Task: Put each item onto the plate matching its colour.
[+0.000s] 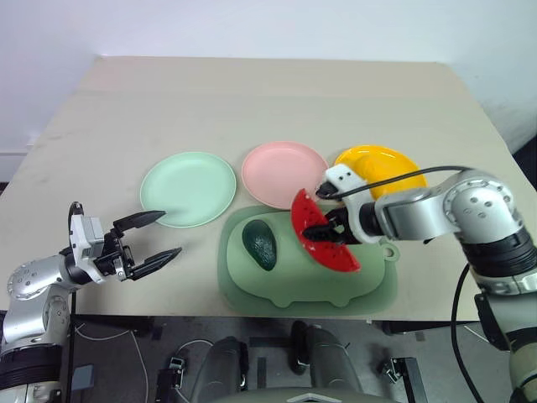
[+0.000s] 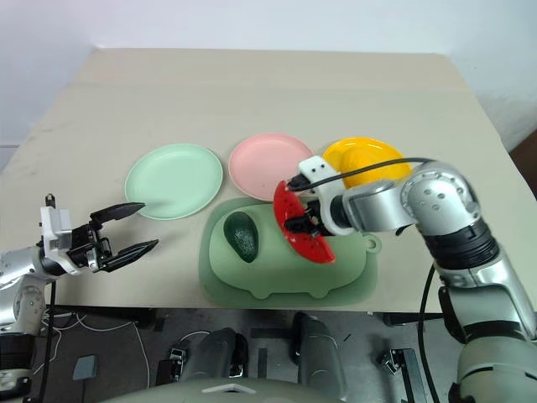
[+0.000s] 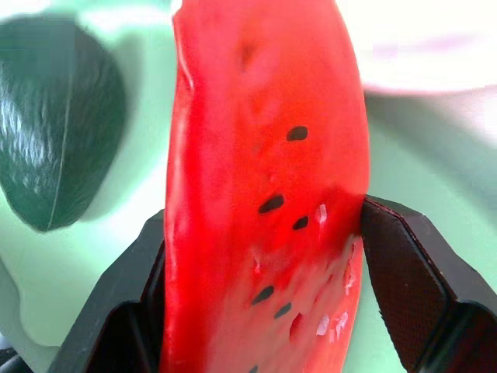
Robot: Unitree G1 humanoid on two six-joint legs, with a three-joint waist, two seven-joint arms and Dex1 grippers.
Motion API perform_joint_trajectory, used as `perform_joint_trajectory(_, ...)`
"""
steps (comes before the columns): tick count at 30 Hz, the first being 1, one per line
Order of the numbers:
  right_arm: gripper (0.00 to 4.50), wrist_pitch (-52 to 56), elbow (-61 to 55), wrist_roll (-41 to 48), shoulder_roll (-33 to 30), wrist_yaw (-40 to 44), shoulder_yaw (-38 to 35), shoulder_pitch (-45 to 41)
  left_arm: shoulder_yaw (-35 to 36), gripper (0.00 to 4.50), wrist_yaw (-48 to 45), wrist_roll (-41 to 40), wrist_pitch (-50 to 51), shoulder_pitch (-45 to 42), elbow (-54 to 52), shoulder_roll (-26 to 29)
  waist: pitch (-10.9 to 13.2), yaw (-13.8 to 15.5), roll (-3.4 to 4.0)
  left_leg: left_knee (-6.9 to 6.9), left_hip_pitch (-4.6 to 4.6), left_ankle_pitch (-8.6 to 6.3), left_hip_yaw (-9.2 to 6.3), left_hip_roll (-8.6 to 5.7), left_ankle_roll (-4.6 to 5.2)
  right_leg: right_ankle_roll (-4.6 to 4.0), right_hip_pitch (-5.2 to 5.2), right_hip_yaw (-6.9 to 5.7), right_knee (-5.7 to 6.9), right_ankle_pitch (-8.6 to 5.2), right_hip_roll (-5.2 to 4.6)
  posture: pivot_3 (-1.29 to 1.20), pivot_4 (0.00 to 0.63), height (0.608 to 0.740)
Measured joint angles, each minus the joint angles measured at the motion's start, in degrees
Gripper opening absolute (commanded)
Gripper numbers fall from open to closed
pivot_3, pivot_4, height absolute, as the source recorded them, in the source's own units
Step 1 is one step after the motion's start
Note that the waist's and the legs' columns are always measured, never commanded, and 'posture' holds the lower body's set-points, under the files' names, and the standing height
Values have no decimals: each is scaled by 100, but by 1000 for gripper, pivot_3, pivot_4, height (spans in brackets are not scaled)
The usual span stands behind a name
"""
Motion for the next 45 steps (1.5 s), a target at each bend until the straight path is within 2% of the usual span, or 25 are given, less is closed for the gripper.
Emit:
perform_joint_trajectory(3, 2984, 47, 395, -314, 27, 599, -143, -384, -11, 4500, -23, 5, -6, -93, 39, 0, 1, -16, 1, -1, 0, -3, 3, 0, 5, 1, 0, 0, -3, 1, 0, 0, 150, 736)
perform_joint_trajectory(6, 2984, -90, 624, -1078, 63, 1276, -162, -707, -31, 4500, -64, 12, -10, -90, 92, 0, 1, -9, 2, -3, -1, -4, 2, 1, 7, 1, -1, 0, -4, 0, 0, 0, 150, 736)
perform_joint_trajectory(15, 2984, -1637, 1831, -4130, 704, 3131, 875, -1168, -108, 4500, -70, 41, -98, -77, 150, -2, 2, -17, 3, -2, -3, -3, 5, 0, 6, 2, -5, 0, 0, 1, 1, 0, 150, 736)
perform_joint_trajectory(22, 2984, -2448, 3106, -5450, 1598, 3707, 808, -1550, -103, 4500, -61, 44, -154, -19, 151, -14, 3, -31, 5, -2, -3, 2, 8, 0, -5, 2, -7, -1, 1, 3, 1, 0, 150, 736)
perform_joint_trajectory(23, 3318, -2526, 3264, -5591, 1696, 3752, 741, -1596, -105, 4500, -62, 45, -155, -18, 154, -16, 3, -31, 6, -2, -3, 4, 9, 1, -8, 2, -7, -1, 1, 3, 1, 0, 150, 736)
perform_joint_trajectory(26, 4327, -2664, 3582, -5914, 1879, 3892, 596, -1678, -100, 4500, -67, 45, -158, -16, 172, -16, 3, -11, 6, -2, -6, 11, 8, -1, -20, 4, -6, -2, 2, 4, 0, 0, 150, 736)
perform_joint_trajectory(27, 4468, -2672, 3631, -5995, 1918, 3954, 506, -1688, -100, 4500, -70, 45, -160, -16, 188, -15, 3, -13, 6, -2, -7, 11, 8, -1, -21, 6, -6, -1, 6, 6, 0, 0, 150, 736)
perform_joint_trajectory(32, 4468, -2630, 3552, -6187, 1897, 4288, 177, -1691, -100, 4500, -92, 45, -176, -20, 212, -15, 4, -25, 7, -3, -8, 12, 14, -1, -22, 9, -6, -1, 4, 7, 0, 0, 150, 736)
perform_joint_trajectory(35, 4468, -2501, 2956, -6087, 1678, 4626, -138, -1530, -95, 4500, -112, 45, -228, -33, 259, -14, 4, -11, 7, -4, -9, 12, 12, -1, -22, 9, -6, -2, 3, 7, 0, 0, 150, 736)
perform_joint_trajectory(41, 4468, -2484, 1382, -5604, 737, 5371, -1238, -287, -103, 4500, -178, 42, -243, -64, 319, -10, 3, 25, 5, -1, -3, 8, 3, -13, -15, 20, 16, -14, -11, 13, -10, 0, 150, 736)
perform_joint_trajectory(45, 4468, -3030, 729, -5585, 47, 5846, -1942, 1065, -132, 4500, -225, 32, -207, -88, 316, -5, 3, 34, 6, -1, 3, 4, 2, -24, -7, 22, 19, -12, -10, 14, -13, 0, 150, 736)
